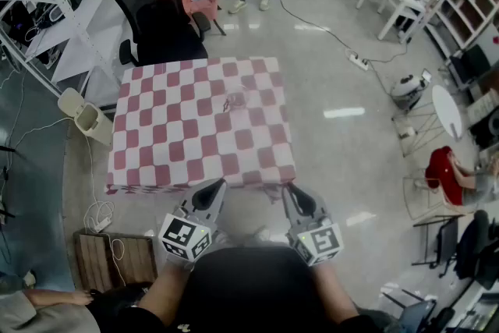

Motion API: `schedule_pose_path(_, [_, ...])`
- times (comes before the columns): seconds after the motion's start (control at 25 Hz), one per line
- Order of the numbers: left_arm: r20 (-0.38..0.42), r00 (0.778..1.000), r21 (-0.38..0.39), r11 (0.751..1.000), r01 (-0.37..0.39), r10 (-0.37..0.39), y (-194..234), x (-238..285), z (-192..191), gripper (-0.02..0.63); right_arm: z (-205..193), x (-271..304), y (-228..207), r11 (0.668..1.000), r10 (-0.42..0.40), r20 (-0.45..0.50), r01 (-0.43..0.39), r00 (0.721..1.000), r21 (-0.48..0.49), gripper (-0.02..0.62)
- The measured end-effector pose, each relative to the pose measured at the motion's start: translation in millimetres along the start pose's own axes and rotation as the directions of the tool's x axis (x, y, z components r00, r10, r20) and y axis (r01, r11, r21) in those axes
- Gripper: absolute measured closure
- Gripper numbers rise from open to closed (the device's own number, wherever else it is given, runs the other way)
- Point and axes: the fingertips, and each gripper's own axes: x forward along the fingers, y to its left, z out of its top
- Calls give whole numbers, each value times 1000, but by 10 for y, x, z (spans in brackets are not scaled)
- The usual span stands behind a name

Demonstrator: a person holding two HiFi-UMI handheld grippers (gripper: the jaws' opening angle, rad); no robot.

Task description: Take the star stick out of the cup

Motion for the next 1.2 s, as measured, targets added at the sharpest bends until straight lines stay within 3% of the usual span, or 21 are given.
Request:
schedule_pose_path(0.44, [-28,998,-24,998,-54,53,-273,203,-74,566,-33,-264,-364,999,9,24,-10,1000,38,552])
schedule_pose_path(0.8, [-46,995,9,996,-85,85,-523,430,-126,566,-54,-460,-770,999,9,43,-12,999,49,552])
schedule_pose_path(1.2, [-79,991,-11,994,-109,108,-300,549,-288,565,-195,-345,-947,998,-17,-14,17,1000,65,552])
